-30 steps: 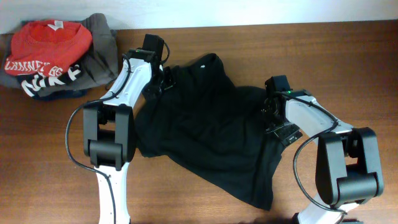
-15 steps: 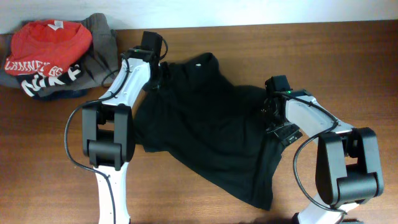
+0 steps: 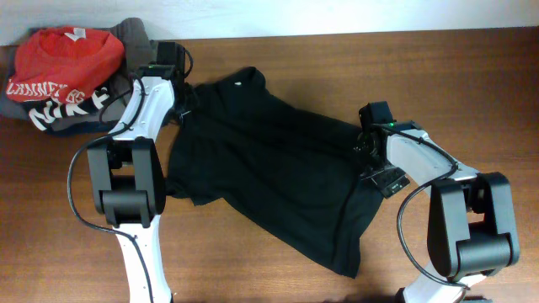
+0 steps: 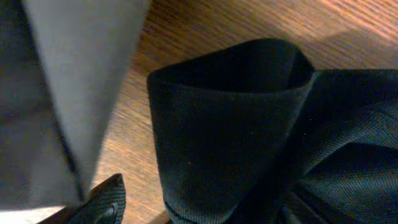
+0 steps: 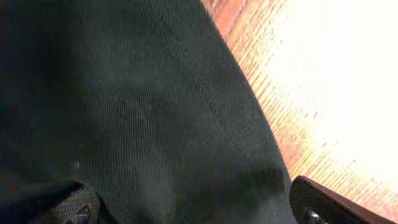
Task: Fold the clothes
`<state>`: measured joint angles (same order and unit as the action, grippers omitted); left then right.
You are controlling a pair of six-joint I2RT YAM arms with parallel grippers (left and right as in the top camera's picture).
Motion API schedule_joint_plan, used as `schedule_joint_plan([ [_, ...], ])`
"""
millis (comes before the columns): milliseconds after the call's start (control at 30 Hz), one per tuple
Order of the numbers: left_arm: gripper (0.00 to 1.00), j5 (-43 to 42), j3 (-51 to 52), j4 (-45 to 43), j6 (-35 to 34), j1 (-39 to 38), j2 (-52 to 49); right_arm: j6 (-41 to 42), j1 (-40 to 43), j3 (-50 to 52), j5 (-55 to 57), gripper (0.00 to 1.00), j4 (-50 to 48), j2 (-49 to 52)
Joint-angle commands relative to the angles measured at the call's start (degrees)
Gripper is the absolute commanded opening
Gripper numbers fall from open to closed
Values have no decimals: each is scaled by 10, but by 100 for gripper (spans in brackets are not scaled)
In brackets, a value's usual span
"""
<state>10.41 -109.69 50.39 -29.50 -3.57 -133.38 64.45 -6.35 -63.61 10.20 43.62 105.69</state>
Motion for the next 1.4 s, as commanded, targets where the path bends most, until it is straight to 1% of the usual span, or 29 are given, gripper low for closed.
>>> schedule_joint_plan([
  [0, 85, 70, -31, 7, 9, 6, 51, -1, 4, 0, 38, 98, -7, -2],
  [33, 94, 70, -36, 7, 10, 6, 67, -12, 4, 0, 38, 99, -15, -2],
  [67, 95, 66, -38, 7, 10, 5, 75, -23, 4, 0, 38, 99, -22, -2],
  [100, 98, 54, -38, 7, 10, 4, 90, -37, 4, 0, 38, 99, -33, -2],
  [167, 99, 33, -38, 6, 16, 0, 105, -60, 4, -1, 38, 99, -48, -2],
  [267, 99, -67, -38, -3, 62, -19, 115, -128, 4, -2, 35, 99, -92, -2],
  [300, 99, -92, -38, -5, 73, -27, 115, -147, 4, -3, 33, 99, -103, -2],
  [333, 99, -97, -38, -5, 73, -34, 113, -162, 4, -3, 31, 99, -111, -2],
  [467, 97, -97, -38, -16, 69, -79, 113, -173, 4, -3, 23, 99, -117, -2],
  [600, 98, -96, -38, -22, 12, -115, 112, -173, 4, -2, 22, 99, -117, -2],
  [700, 99, -96, -38, -39, -9, -122, 112, -173, 4, -2, 22, 99, -115, -2],
  [800, 98, -96, -38, -55, -8, -121, 109, -173, 4, -2, 23, 99, -115, -2],
  [833, 98, -98, -38, -82, 40, -122, 97, -173, 4, -2, 23, 99, -115, -2],
  [867, 99, -98, -38, -92, 60, -121, 89, -173, 4, -2, 23, 99, -111, -2],
  [967, 99, -99, -38, -95, 78, -116, 70, -189, 4, -3, 23, 99, -104, -6],
  [1033, 99, -112, -38, -95, 106, -111, 57, -212, 3, -3, 28, 99, -104, -23],
  [1100, 99, -122, -38, -99, 114, -106, 54, -215, -5, -3, 56, 99, -104, -53],
  [1267, 99, -122, -38, -127, 123, -107, 36, -236, -28, -3, 53, 99, -94, -150],
  [1367, 99, -122, -38, -133, 123, -107, 14, -240, -35, -2, 52, 99, -89, -183],
])
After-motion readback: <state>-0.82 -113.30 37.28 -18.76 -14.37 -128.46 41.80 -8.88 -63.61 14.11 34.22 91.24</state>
